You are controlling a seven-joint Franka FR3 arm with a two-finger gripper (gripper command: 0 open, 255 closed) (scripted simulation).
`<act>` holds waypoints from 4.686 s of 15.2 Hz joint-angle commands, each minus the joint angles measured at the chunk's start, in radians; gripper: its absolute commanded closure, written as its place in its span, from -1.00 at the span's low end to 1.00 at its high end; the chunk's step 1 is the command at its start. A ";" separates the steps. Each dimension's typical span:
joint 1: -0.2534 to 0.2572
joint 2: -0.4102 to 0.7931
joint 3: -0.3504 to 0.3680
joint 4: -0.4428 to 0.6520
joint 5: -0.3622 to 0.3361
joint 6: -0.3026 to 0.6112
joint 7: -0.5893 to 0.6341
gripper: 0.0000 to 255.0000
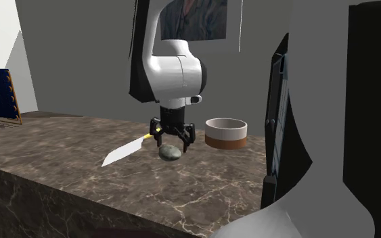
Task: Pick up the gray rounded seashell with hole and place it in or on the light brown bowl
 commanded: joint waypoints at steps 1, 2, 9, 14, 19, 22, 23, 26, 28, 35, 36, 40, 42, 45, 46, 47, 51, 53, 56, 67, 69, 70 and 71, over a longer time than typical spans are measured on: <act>0.009 0.013 -0.010 0.005 -0.011 0.008 0.009 -1.00; 0.009 0.013 -0.010 0.005 -0.011 0.008 0.009 -1.00; 0.009 0.013 -0.010 0.005 -0.011 0.008 0.009 1.00; 0.011 0.014 -0.011 0.006 -0.012 0.008 0.012 1.00; -0.009 -0.015 0.013 0.001 0.014 -0.016 -0.010 1.00; -0.033 -0.056 0.045 -0.003 0.054 -0.052 -0.040 1.00; -0.040 -0.069 0.055 -0.003 0.068 -0.064 -0.050 1.00; -0.058 -0.110 0.079 -0.004 0.110 -0.101 -0.081 1.00; -0.067 -0.136 0.093 -0.003 0.137 -0.127 -0.101 1.00; 0.066 -0.061 0.062 0.181 0.045 -0.582 0.206 -1.00; 0.066 -0.052 0.059 0.177 0.039 -0.570 0.211 -1.00; 0.071 -0.013 0.047 0.164 0.012 -0.522 0.229 -1.00; 0.073 0.003 0.042 0.161 0.000 -0.503 0.236 -1.00; 0.073 0.003 0.042 0.161 0.001 -0.503 0.236 -1.00; 0.073 0.003 0.042 0.161 0.000 -0.503 0.236 -1.00; 0.073 0.003 0.042 0.161 0.001 -0.503 0.236 -1.00; 0.077 0.020 0.039 0.177 -0.006 -0.504 0.242 1.00; 0.078 0.029 0.036 0.177 -0.012 -0.496 0.244 1.00; 0.082 0.036 0.034 0.160 -0.021 -0.474 0.257 1.00; 0.136 -0.071 0.026 0.128 -0.068 -0.487 0.450 -1.00; 0.305 -0.068 -0.046 0.127 -0.309 -0.485 0.966 -1.00; 0.387 -0.042 -0.074 0.160 -0.417 -0.535 1.212 -1.00; 0.423 -0.025 -0.084 0.182 -0.460 -0.568 1.319 -1.00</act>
